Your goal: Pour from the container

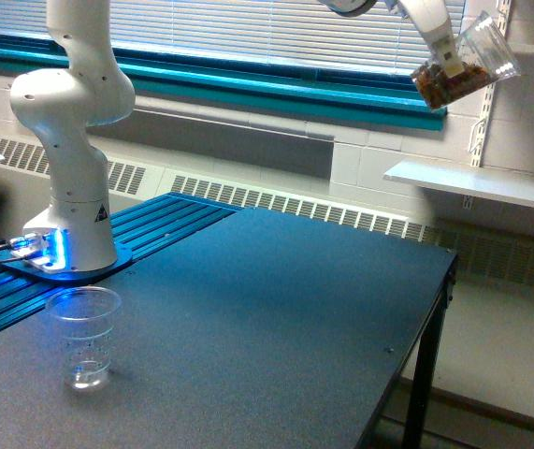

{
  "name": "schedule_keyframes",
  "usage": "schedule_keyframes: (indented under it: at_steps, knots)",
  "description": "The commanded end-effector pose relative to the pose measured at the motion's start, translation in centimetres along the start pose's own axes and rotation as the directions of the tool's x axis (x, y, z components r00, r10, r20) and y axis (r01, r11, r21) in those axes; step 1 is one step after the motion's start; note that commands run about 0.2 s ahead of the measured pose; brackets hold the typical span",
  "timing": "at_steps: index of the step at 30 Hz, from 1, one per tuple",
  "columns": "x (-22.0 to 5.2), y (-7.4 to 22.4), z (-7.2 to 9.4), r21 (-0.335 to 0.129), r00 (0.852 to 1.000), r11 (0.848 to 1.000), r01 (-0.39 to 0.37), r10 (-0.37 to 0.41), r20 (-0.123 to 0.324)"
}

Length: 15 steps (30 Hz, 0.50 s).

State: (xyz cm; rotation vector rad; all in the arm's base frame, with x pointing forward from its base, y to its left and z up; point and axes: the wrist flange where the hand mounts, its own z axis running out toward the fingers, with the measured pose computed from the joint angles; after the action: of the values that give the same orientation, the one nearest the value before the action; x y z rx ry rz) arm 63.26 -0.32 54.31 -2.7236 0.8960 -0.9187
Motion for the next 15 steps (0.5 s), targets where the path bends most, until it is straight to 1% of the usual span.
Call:
schedule_keyframes:
  at_steps: [1, 4, 9, 15]
  knots:
    - [-1.18, -0.08, 1.44, -0.017, 0.999, 1.000, 0.016, -0.015, 0.028]
    - [-1.17, 0.11, 1.40, -0.023, 1.000, 1.000, 0.015, -0.015, 0.020]
    - [-1.31, -0.17, 0.81, -0.014, 1.000, 1.000, 0.015, -0.015, 0.016]
    - [-2.03, 0.71, 0.55, -0.035, 1.000, 0.999, 0.029, -0.029, 0.007]
